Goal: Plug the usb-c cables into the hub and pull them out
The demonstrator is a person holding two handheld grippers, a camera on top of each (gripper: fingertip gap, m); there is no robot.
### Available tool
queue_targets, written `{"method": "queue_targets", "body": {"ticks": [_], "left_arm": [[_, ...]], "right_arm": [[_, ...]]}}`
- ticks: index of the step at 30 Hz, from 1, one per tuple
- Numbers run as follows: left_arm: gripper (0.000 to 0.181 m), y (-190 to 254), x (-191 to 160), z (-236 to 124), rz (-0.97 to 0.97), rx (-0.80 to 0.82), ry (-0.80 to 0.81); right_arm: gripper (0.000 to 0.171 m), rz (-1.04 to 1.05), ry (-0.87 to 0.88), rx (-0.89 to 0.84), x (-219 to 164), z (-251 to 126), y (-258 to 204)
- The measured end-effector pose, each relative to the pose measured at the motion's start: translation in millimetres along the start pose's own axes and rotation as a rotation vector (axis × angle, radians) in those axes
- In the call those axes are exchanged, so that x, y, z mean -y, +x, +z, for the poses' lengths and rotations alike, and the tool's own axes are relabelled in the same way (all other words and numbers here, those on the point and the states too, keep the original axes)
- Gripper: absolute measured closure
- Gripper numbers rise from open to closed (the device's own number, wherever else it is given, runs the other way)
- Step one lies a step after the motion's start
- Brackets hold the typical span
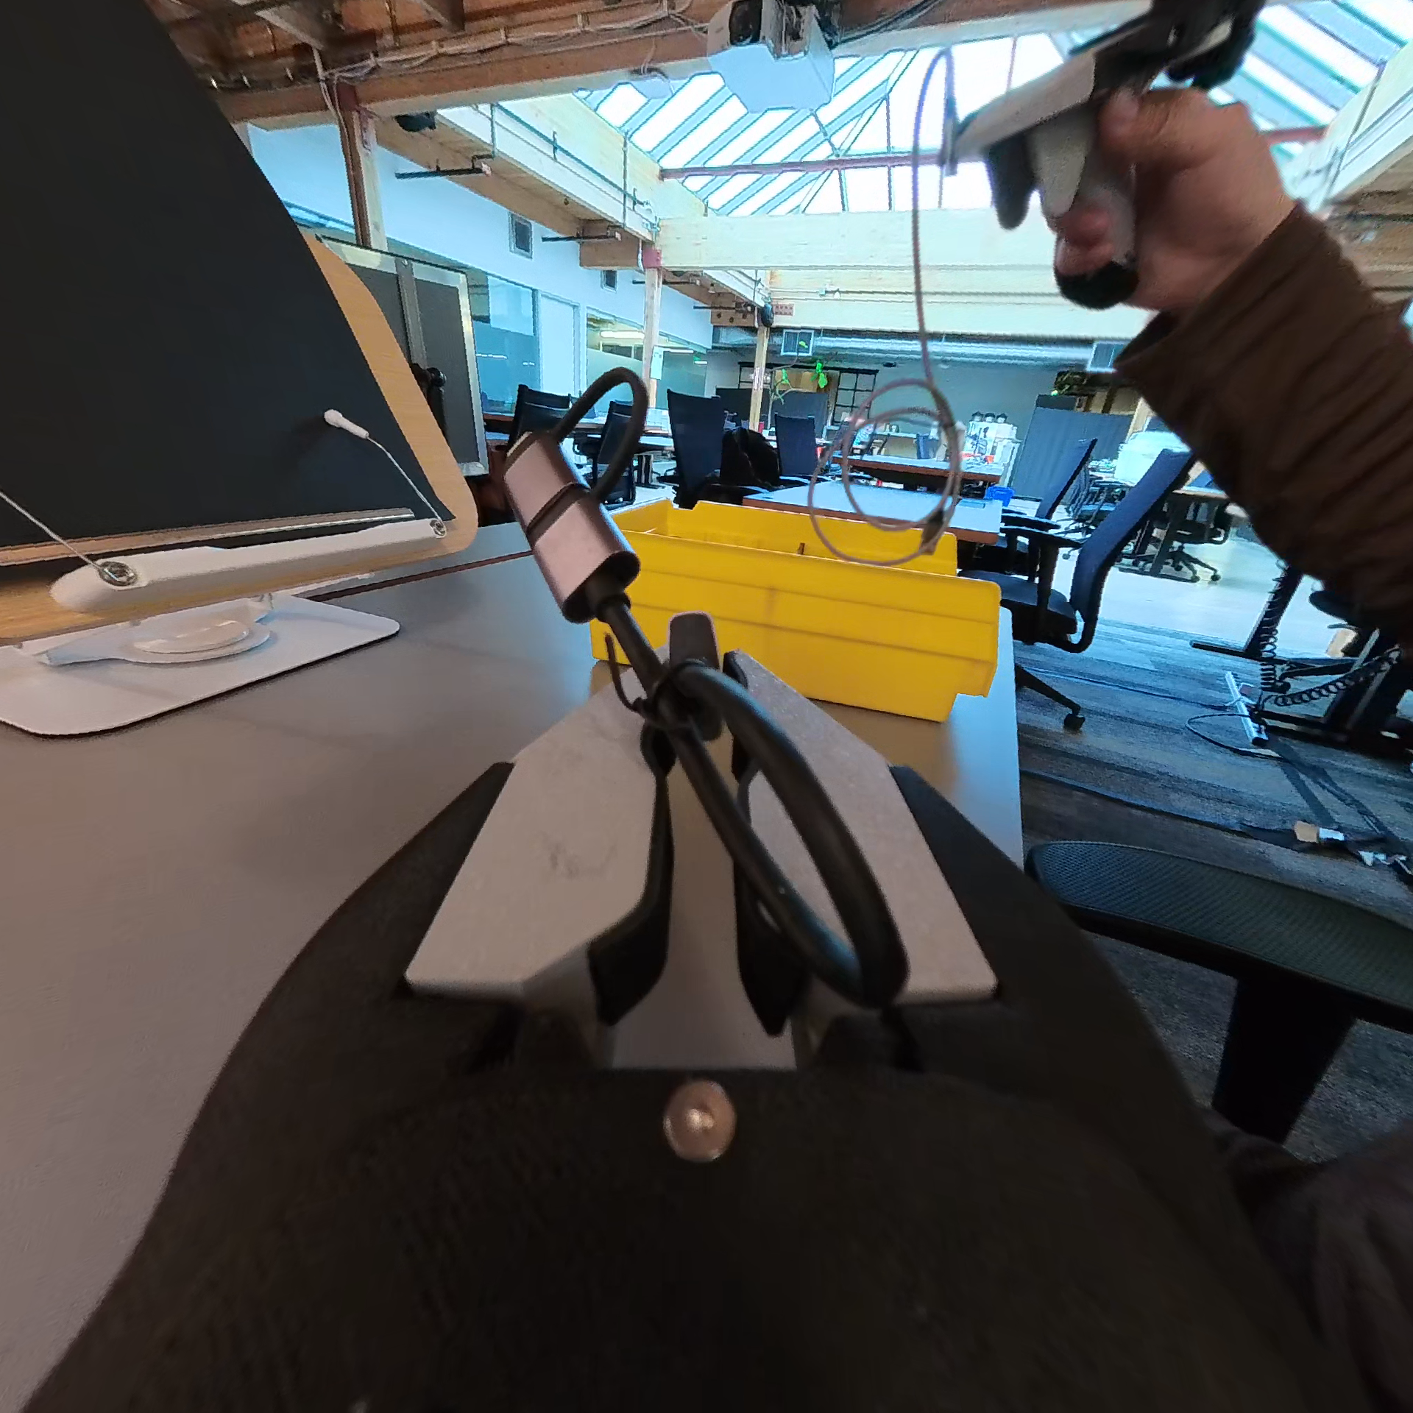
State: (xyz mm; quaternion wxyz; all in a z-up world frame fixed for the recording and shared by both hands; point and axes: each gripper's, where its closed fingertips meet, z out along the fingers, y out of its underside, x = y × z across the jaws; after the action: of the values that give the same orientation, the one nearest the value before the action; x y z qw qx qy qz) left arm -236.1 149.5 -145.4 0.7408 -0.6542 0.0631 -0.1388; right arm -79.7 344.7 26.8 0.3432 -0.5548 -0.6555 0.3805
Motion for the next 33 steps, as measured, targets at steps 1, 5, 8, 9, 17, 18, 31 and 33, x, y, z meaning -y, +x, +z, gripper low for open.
{"method": "queue_targets", "body": {"ticks": [1,5,8,9,17,18,31,33], "left_arm": [[0.174,-0.2,0.0,0.0,-0.002,0.0,0.0],[0.174,-0.5,0.4,0.5,-0.015,-0.008,0.004],[0.174,-0.4,0.2,0.9,-0.021,-0.012,0.002],[0.174,0.2,0.5,1.0,-0.022,-0.017,0.005],[0.174,7.1,-0.6,2.0,0.01,-0.041,0.0],[0.174,9.1,-0.2,2.0,0.008,-0.054,0.004],[0.173,36.9,10.9,-1.2,-0.078,-0.244,0.081],[0.174,37.0,11.8,-3.0,-0.09,-0.244,0.089]], "right_arm": [[0.168,0.012,-0.014,0.004,-8.2,0.8,2.3],[0.168,0.107,-0.243,0.057,-77.4,12.1,6.2],[0.167,0.223,-0.515,-0.007,-156.2,21.9,23.2],[0.167,0.246,-0.614,-0.057,-184.8,26.2,32.0],[0.157,0.185,-0.959,-0.117,-275.0,60.2,30.3],[0.152,0.165,-0.917,-0.144,-260.8,59.5,31.2],[0.117,-0.337,-0.357,0.229,-103.3,158.5,-154.5],[0.117,-0.37,-0.347,0.218,-104.5,189.3,-163.3]]}}
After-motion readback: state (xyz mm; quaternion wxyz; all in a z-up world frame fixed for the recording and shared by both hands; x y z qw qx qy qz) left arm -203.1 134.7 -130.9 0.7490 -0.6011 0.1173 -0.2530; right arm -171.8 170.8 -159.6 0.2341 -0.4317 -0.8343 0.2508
